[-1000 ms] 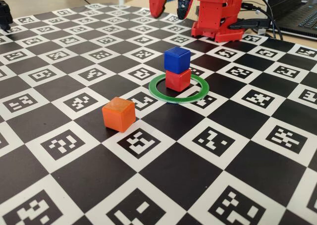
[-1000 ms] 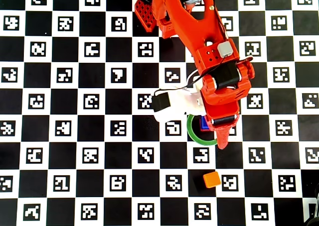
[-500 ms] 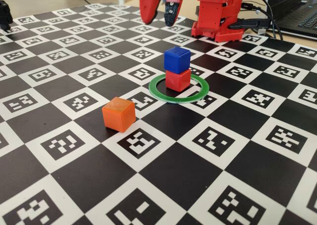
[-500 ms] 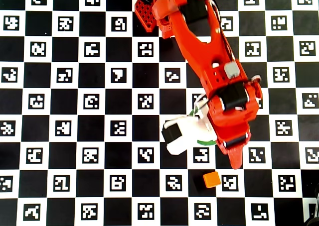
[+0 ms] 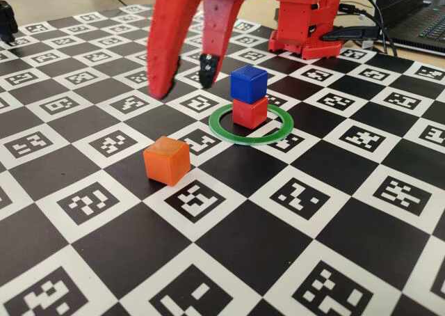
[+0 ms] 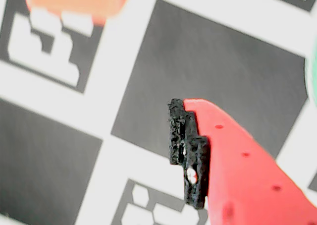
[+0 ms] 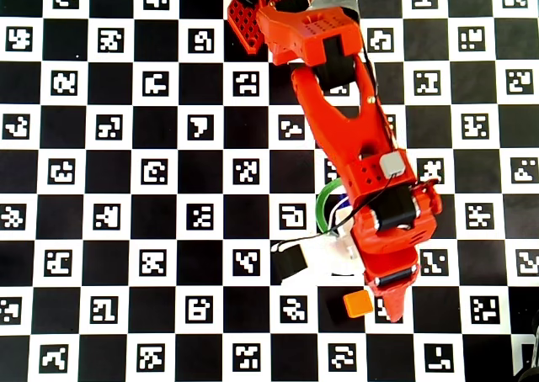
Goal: Grab the red cube then put it in the green circle then put the blue cube on top and finally the orange cube on top
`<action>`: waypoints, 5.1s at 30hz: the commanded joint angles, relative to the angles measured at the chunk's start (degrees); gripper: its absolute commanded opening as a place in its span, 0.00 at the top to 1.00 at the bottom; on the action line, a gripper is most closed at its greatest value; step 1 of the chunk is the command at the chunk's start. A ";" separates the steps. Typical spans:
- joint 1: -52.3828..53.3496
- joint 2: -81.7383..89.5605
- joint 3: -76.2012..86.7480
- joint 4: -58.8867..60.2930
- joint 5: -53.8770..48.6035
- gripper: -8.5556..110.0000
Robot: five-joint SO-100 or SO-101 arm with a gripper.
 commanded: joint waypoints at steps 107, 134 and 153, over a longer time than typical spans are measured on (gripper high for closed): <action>1.85 41.40 29.53 3.87 18.28 0.92; -6.24 51.86 47.81 -1.67 25.05 0.93; -4.04 47.02 57.48 -11.60 19.95 0.93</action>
